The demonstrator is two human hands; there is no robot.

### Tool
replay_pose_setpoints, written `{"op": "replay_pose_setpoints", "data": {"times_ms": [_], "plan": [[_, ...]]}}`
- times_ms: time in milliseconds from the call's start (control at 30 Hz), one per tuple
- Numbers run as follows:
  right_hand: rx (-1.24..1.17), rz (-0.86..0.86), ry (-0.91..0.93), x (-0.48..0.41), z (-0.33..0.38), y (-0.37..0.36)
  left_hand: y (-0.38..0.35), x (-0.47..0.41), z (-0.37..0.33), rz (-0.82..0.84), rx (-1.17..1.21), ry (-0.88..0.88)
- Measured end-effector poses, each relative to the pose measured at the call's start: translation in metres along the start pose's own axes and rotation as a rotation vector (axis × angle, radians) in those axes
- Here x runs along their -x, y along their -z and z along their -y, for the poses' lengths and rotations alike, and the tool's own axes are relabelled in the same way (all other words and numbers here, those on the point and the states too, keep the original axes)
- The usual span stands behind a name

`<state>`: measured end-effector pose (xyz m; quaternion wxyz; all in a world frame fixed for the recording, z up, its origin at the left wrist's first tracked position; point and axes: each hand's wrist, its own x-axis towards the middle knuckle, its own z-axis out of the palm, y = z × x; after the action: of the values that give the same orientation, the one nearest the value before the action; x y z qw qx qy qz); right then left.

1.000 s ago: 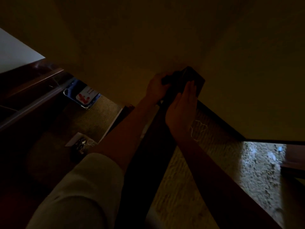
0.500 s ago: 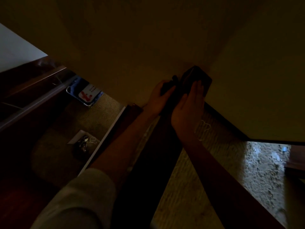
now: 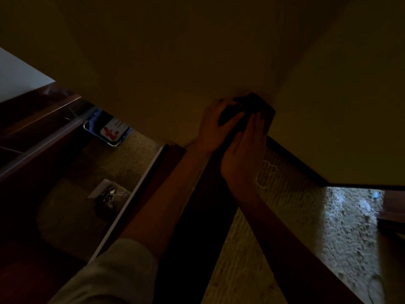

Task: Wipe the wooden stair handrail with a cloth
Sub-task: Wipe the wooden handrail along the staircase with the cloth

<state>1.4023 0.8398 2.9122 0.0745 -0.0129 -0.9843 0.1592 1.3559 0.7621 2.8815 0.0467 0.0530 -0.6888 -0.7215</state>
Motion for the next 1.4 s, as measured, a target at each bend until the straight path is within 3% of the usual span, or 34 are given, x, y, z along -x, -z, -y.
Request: {"op": "replay_pose_setpoints", "data": {"times_ms": [200, 467, 567, 733, 867, 1067, 1167, 1233, 1300, 1400], "plan": [[-0.03, -0.011, -0.009, 0.001, 0.002, 0.0, -0.014, -0.032, -0.016, -0.046, -0.062, 0.004], [-0.011, -0.007, 0.0, 0.0, -0.001, -0.002, 0.019, 0.02, -0.002, 0.079, -0.144, -0.08], [-0.032, -0.025, -0.009, 0.001, 0.001, -0.003, 0.011, -0.005, -0.01, 0.113, -0.199, -0.079], [-0.013, -0.007, 0.003, 0.002, -0.001, -0.001, -0.001, -0.033, -0.022, 0.1, -0.113, 0.068], [-0.011, 0.02, -0.013, 0.0, -0.003, 0.001, 0.027, 0.039, -0.019, 0.066, 0.032, 0.217], [-0.022, 0.109, -0.048, 0.002, 0.0, 0.012, 0.073, 0.18, -0.039, 0.17, -0.089, 0.163], [-0.056, 0.152, -0.056, 0.005, 0.003, 0.02, 0.106, 0.266, -0.038, 0.238, -0.144, 0.21], [-0.101, 0.179, -0.056, 0.014, 0.003, 0.027, 0.119, 0.322, -0.038, 0.193, -0.084, 0.281], [-0.174, 0.191, -0.063, 0.036, 0.005, 0.033, 0.12, 0.339, -0.036, 0.122, -0.063, 0.309], [-0.345, 0.216, -0.076, 0.086, 0.012, 0.041, 0.101, 0.294, -0.039, 0.157, -0.129, 0.232]]}}
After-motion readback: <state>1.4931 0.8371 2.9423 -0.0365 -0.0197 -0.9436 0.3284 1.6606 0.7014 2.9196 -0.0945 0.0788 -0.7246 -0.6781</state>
